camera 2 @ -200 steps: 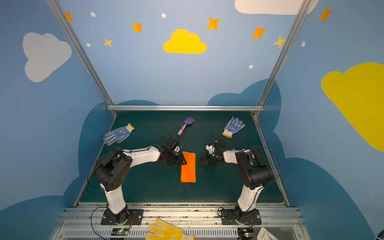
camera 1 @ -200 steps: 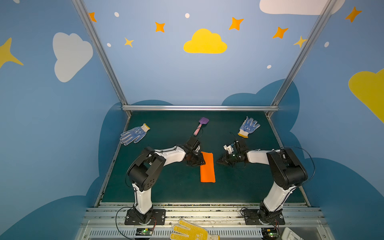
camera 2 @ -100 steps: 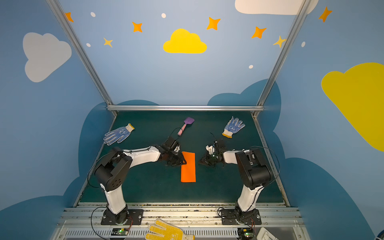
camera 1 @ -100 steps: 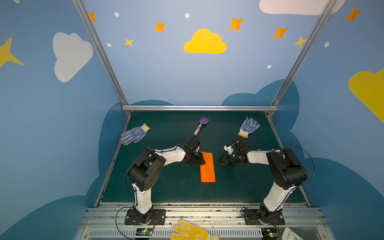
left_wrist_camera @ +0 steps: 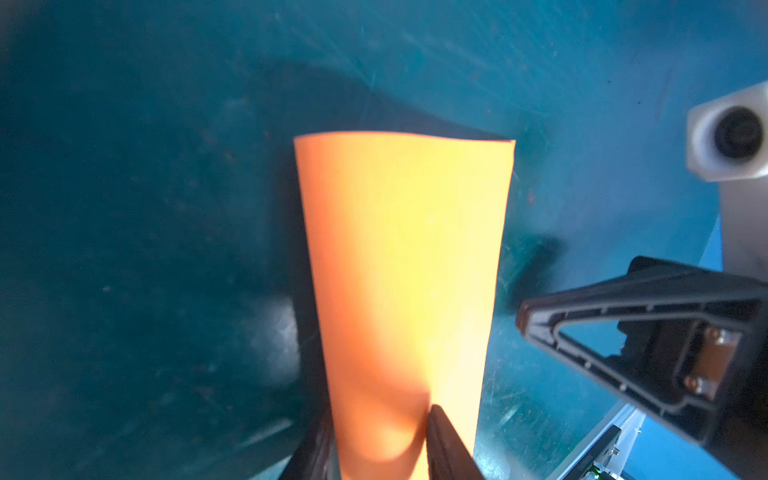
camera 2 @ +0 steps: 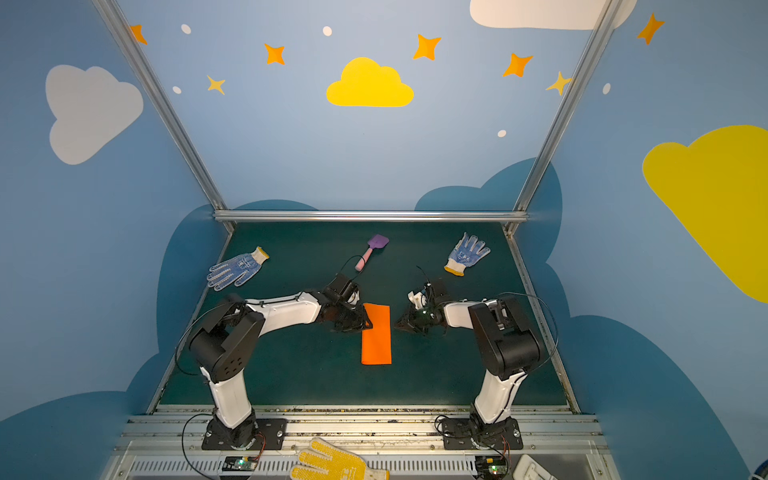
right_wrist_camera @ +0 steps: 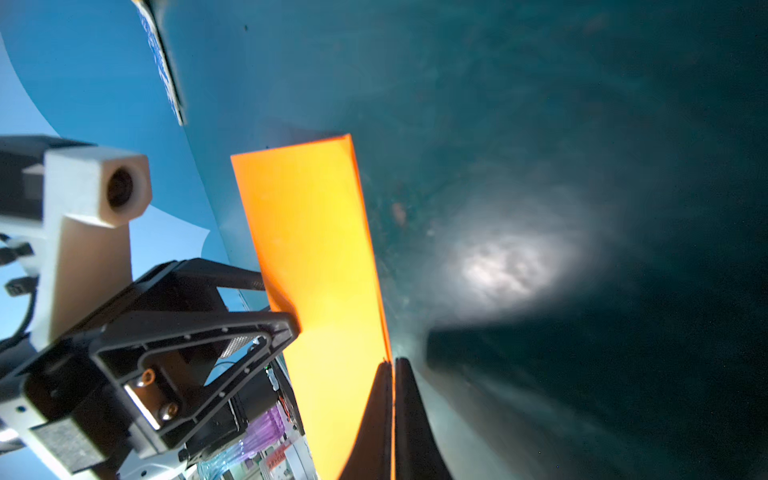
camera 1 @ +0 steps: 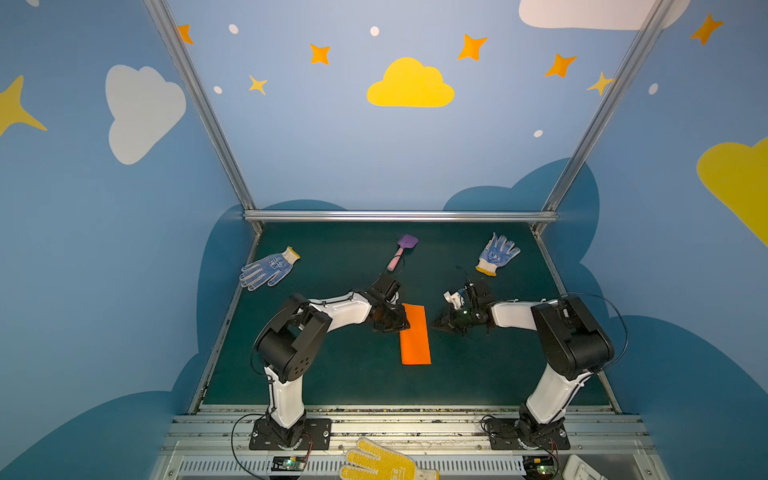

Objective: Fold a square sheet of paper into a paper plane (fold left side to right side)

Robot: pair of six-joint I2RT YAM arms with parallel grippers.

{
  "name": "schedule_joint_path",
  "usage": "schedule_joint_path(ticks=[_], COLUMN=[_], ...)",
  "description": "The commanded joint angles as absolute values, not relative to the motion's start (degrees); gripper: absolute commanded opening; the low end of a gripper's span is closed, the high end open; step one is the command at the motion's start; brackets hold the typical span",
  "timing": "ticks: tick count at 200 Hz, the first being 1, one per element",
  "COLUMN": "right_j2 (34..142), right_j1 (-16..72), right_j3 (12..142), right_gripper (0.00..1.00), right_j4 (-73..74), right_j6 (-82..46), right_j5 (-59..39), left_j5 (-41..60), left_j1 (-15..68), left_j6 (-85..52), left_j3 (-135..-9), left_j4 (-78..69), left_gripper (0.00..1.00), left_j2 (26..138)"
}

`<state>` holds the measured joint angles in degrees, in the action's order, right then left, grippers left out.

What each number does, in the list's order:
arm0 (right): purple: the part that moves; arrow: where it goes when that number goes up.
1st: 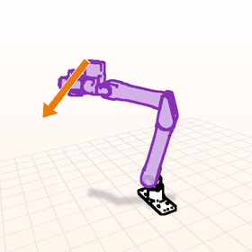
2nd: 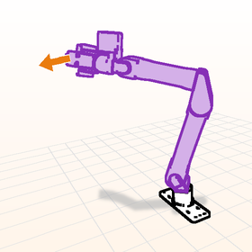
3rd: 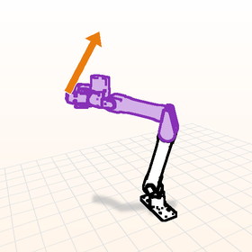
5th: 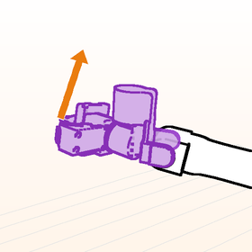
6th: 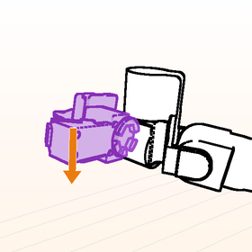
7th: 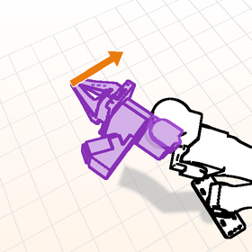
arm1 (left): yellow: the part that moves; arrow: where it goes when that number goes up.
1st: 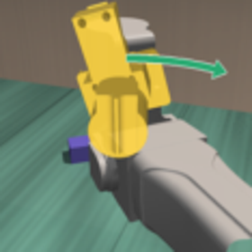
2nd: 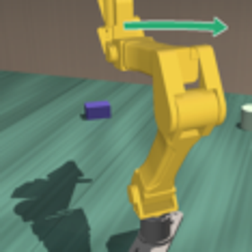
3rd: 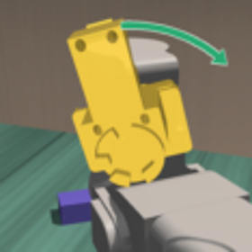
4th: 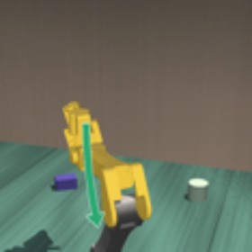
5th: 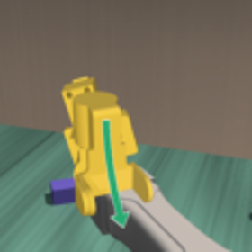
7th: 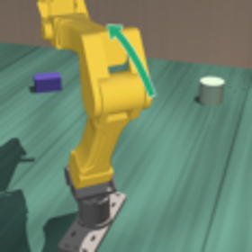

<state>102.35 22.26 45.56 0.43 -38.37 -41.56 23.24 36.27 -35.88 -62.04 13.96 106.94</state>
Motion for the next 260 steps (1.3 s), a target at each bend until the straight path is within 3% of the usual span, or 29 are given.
schedule_joint_path(ticks=[1, 189, 213, 246, 260], right_j2=[101.91, 108.22, 108.68, 108.87, 108.98], right_j1=[23.80, 27.61, 27.59, 27.55, 27.59], right_j3=[47.93, 50.55, 50.14, 49.87, 49.99], right_gripper=[0.00, 0.00, 0.00, 0.00, 0.00], right_j4=[-1.56, -5.13, -5.62, -5.85, -6.15], right_j6=[-36.72, -34.28, -33.84, -33.67, -33.58], right_j5=[-41.21, -35.58, -34.80, -34.41, -34.21], left_j5=[20.05, 21.01, 21.45, 25.15, 27.20], left_j1=[35.92, 34.85, 32.55, 29.72, 29.79], left_j6=[-35.67, -35.18, -33.03, -28.15, -26.02], left_j3=[-61.59, -61.51, -61.48, -61.80, -62.79], left_j4=[17.28, 16.78, 18.34, 20.61, 21.82], left_gripper=[0.38, 0.37, 0.41, 0.54, 0.54], left_j2=[109.55, 109.81, 107.14, 100.66, 99.02])
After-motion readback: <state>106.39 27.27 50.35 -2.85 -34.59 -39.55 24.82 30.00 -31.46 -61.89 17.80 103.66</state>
